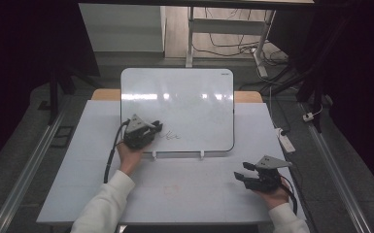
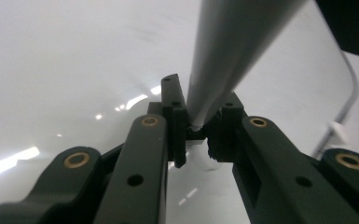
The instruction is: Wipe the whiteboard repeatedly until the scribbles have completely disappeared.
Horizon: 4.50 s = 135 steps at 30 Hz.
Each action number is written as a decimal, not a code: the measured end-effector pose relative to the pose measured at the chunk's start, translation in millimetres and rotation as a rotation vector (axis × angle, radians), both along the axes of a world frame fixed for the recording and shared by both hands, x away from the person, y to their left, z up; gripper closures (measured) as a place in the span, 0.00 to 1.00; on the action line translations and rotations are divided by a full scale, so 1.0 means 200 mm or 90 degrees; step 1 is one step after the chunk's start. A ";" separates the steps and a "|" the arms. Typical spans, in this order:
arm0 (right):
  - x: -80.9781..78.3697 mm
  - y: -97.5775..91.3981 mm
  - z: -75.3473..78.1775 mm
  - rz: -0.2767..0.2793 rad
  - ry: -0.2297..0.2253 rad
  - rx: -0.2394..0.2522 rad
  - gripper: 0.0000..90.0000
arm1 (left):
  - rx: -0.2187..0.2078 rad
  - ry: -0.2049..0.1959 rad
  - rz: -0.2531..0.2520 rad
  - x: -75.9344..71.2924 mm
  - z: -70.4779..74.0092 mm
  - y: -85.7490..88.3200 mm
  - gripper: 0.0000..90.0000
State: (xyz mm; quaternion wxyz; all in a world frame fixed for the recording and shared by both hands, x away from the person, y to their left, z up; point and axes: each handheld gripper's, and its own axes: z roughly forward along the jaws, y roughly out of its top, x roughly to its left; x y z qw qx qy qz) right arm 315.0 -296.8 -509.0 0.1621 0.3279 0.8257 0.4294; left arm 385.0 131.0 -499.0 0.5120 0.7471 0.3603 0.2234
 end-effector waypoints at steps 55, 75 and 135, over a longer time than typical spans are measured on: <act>0.00 0.01 0.00 0.007 -0.003 -0.003 0.47 | 0.053 -0.009 -0.033 -0.06 -0.05 -0.21 0.87; 0.00 0.01 0.01 0.006 -0.003 -0.002 0.47 | 0.021 0.015 -0.001 -0.07 -0.05 -0.04 0.87; -0.04 0.04 0.08 0.026 -0.052 0.047 0.47 | -0.057 0.125 -0.140 -0.23 0.12 -0.01 0.87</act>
